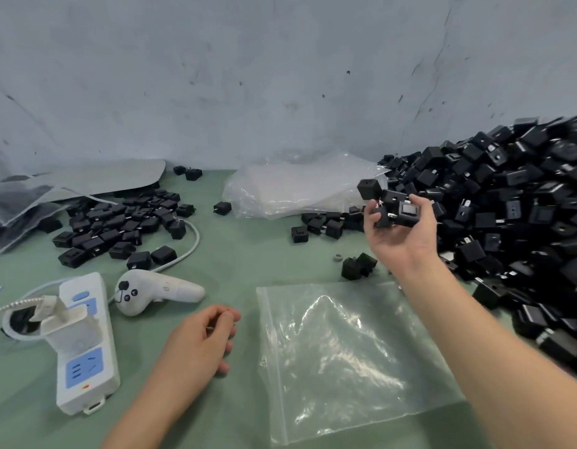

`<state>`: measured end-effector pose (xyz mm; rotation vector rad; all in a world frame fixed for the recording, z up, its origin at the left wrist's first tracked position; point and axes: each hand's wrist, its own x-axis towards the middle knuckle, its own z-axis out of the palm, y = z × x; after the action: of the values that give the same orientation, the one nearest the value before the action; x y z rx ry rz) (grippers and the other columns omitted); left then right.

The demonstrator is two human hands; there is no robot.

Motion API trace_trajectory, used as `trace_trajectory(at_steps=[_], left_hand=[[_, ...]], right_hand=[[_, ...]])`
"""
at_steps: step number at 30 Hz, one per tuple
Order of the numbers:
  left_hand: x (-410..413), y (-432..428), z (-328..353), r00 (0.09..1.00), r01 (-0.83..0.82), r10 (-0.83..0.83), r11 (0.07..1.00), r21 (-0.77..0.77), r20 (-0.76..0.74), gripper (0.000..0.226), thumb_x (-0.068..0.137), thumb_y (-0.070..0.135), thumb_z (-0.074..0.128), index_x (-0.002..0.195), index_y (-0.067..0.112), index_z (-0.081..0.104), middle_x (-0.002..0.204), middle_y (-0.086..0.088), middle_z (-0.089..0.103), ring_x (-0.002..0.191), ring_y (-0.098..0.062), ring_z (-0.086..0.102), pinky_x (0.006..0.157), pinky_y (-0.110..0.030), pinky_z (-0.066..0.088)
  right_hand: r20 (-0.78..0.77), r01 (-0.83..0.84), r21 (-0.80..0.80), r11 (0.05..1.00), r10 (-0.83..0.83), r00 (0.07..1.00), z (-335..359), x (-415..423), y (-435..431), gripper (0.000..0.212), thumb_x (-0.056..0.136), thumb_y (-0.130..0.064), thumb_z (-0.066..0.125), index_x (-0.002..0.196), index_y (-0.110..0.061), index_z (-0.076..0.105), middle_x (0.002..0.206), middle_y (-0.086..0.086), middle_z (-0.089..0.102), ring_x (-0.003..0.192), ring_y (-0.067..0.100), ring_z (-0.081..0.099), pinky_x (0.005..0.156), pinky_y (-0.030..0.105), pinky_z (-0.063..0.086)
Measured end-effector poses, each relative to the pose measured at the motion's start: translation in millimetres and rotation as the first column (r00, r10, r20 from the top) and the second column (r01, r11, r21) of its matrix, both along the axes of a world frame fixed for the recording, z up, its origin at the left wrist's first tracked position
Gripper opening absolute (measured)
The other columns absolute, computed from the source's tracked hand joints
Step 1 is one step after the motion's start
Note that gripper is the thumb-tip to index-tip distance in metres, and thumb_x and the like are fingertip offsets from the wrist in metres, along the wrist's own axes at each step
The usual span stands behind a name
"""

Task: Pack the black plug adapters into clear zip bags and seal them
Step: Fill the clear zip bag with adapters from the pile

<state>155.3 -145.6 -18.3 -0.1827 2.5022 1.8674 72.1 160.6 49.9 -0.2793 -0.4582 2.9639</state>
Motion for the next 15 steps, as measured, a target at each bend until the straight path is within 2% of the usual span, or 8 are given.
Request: trace_trajectory(at_steps=[2, 5, 9, 12, 15], left_hand=[[0, 1, -1, 1.000, -0.010, 0.010, 1.000, 0.009, -0.005, 0.021, 0.099, 0.013, 0.053, 0.089, 0.017, 0.071, 0.070, 0.002, 0.062, 0.054, -0.008, 0.052, 0.044, -0.024, 0.045], [1, 0, -3, 1.000, -0.015, 0.015, 1.000, 0.014, -0.022, 0.022, 0.100, 0.012, 0.053, 0.088, 0.016, 0.071, 0.066, 0.004, 0.063, 0.054, -0.008, 0.052, 0.043, -0.024, 0.043], [3, -1, -6, 0.999, -0.005, 0.003, 1.000, -0.023, -0.049, 0.022, 0.100, 0.014, 0.053, 0.087, 0.019, 0.071, 0.066, 0.006, 0.066, 0.052, -0.003, 0.054, 0.045, -0.023, 0.046], [7, 1, -4, 0.996, -0.020, 0.017, 0.999, -0.032, -0.089, 0.023, 0.100, 0.016, 0.053, 0.087, 0.024, 0.071, 0.071, 0.008, 0.067, 0.052, -0.003, 0.055, 0.046, -0.025, 0.048], [14, 10, 14, 0.968, -0.070, 0.052, 0.995, -0.066, -0.246, 0.025, 0.101, 0.024, 0.051, 0.090, 0.039, 0.068, 0.081, 0.013, 0.068, 0.056, -0.005, 0.058, 0.056, -0.033, 0.051]], right_hand=[[-0.087, -0.055, -0.111, 0.992, 0.045, 0.995, 1, 15, -3, 0.039, 0.086, -0.030, 0.066, 0.114, -0.004, 0.058, 0.104, 0.020, 0.069, 0.091, 0.033, 0.069, 0.063, 0.031, 0.059], [-0.136, -0.089, -0.200, 0.976, 0.062, 0.989, 1, 37, -11, 0.041, 0.089, -0.026, 0.061, 0.124, -0.005, 0.058, 0.122, 0.024, 0.066, 0.110, 0.039, 0.066, 0.070, 0.040, 0.062], [-0.101, -0.121, -0.278, 0.953, 0.096, 0.990, -1, 61, -20, 0.033, 0.089, -0.025, 0.062, 0.114, -0.003, 0.067, 0.123, 0.026, 0.066, 0.109, 0.048, 0.066, 0.065, 0.044, 0.062], [-0.074, -0.136, -0.271, 0.953, 0.120, 0.990, -1, 77, -24, 0.030, 0.087, -0.025, 0.064, 0.114, -0.013, 0.070, 0.121, 0.026, 0.066, 0.107, 0.048, 0.066, 0.064, 0.045, 0.062], [-0.050, -0.202, -0.230, 0.952, 0.195, 0.979, -1, 94, -27, 0.028, 0.087, -0.026, 0.064, 0.112, -0.016, 0.071, 0.124, 0.024, 0.066, 0.108, 0.045, 0.067, 0.064, 0.044, 0.062]])
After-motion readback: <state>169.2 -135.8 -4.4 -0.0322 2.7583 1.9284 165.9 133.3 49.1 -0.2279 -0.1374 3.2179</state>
